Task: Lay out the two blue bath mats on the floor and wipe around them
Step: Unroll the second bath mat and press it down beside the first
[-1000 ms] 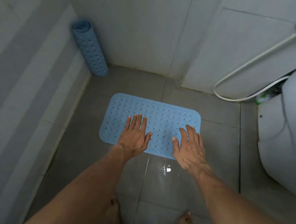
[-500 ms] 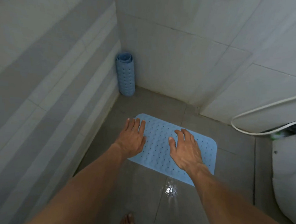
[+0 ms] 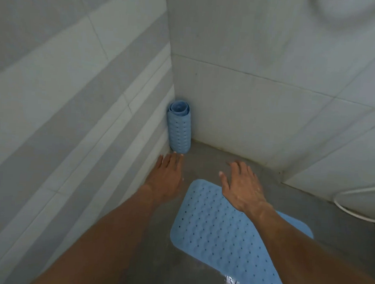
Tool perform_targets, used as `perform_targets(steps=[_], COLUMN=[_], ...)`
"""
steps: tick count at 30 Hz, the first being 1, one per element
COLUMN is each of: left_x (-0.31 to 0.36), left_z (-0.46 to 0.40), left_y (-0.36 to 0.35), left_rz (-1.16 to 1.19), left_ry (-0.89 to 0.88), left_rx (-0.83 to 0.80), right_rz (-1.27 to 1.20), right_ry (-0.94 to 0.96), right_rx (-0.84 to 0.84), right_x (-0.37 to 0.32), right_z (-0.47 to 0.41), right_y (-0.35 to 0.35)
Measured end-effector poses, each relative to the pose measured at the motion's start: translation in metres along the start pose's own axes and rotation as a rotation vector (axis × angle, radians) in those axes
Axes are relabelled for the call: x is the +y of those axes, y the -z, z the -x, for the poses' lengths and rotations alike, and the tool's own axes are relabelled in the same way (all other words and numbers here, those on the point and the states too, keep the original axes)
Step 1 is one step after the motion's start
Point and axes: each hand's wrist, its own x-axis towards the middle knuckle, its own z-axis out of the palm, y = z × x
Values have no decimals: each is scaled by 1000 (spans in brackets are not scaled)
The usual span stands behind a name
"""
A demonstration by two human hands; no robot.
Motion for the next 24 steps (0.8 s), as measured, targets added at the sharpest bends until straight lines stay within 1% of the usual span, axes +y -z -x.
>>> perform_targets(steps=[4,9,11,18,21,24], left_x=[-34,-76,-95,-136,-146,-151], left_z=[-49,-119,-155,-261,-292,-311], left_y=[8,8,1,-28,-37,-47], left_rz=[14,-40,-38,-1,15,-11], left_ry=[87,75,61,14,38,32], left_rx=[30,-10,8,4,16,-27], right_rz=[-7,21,28,118,136,160], right_ry=[47,58,66,102,92,129], right_rx=[29,42,39,-79,-131,-181], right_x=[-3,-24,-35,-65,-74,-81], right_z=[-62,-144,-182,-306,-341,-366], right_y=[8,7,3,-27,-41,-53])
